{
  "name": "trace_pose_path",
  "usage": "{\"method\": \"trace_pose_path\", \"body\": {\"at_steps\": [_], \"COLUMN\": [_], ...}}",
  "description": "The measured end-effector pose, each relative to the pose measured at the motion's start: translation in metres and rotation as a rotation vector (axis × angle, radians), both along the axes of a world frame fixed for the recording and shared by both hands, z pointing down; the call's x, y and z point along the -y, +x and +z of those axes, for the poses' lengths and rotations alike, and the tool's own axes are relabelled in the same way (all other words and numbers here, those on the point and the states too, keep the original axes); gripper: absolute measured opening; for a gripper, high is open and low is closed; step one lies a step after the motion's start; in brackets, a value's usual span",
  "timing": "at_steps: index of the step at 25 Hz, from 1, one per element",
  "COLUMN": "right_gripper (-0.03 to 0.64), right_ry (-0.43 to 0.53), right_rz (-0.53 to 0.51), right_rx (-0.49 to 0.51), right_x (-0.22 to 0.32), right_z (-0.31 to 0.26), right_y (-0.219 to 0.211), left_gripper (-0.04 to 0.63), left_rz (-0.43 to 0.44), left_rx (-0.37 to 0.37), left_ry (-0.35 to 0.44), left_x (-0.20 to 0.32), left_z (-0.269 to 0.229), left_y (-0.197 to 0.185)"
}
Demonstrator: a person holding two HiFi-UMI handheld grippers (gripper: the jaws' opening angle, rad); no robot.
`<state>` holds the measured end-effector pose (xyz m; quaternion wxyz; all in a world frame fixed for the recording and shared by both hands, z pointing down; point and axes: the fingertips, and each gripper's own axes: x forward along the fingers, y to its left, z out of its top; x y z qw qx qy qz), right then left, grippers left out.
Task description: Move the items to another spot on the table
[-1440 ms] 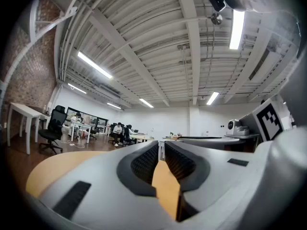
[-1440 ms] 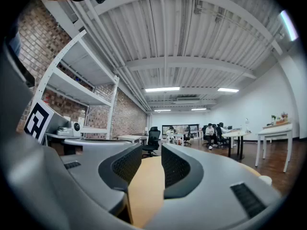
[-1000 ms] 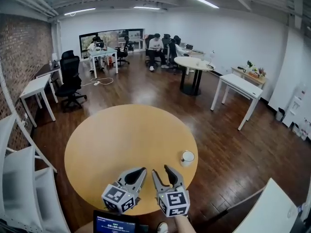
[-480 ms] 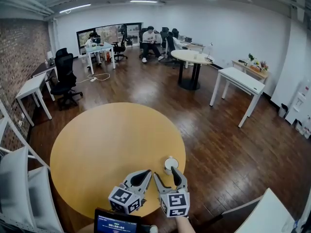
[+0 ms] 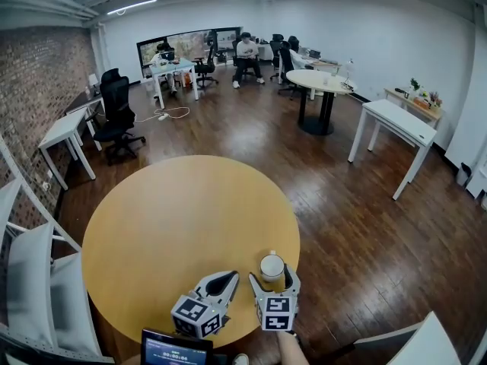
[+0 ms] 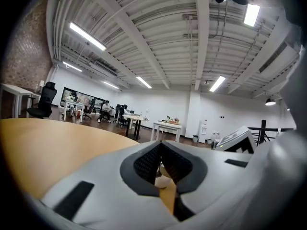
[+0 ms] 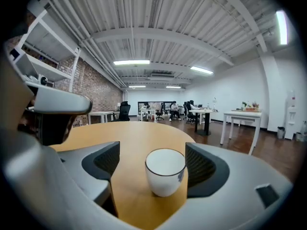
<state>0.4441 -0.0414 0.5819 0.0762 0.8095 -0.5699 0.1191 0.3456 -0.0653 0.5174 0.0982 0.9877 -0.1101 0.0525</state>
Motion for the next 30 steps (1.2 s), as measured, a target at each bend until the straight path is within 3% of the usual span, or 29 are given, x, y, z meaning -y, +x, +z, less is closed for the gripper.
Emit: {"method": "trace_pose_path", "body": {"at_steps": [5, 10, 16, 19, 30], "right_gripper": [0.443, 0.443, 0.44, 0.401, 0.399], "right_ry": [-0.02, -0.021, -0.026, -0.019, 0.017], "right_rz": [0.06, 0.032, 0.005, -0.025, -0.044], "right_rx": [0.069, 0.103, 0.076, 0.056, 0.011], "right_x": [0.013, 0.03, 0.044, 0.046, 0.05], "right_z": [0.038, 0.061, 0.071, 0.071, 0.036], "right_y": [0.024, 0.029, 0.03, 0.028, 0.029], "left_gripper": [0.002, 0.002, 0.002, 0.002, 0.002], "left_rz": [0.004, -0.002, 0.019, 0.013, -0.021], "left_rx": [0.059, 0.069, 0.112, 0.122, 0.081], "left_ry": [-0.013, -0.019, -0.038, -0.046, -0.043], "left_x": [0.004, 0.016, 0.015, 0.016, 0.028], "left_z": [0.007, 0.025, 0.032, 0.037, 0.033], "left_y": [0.002, 0.009, 0.015, 0.015, 0.006]}}
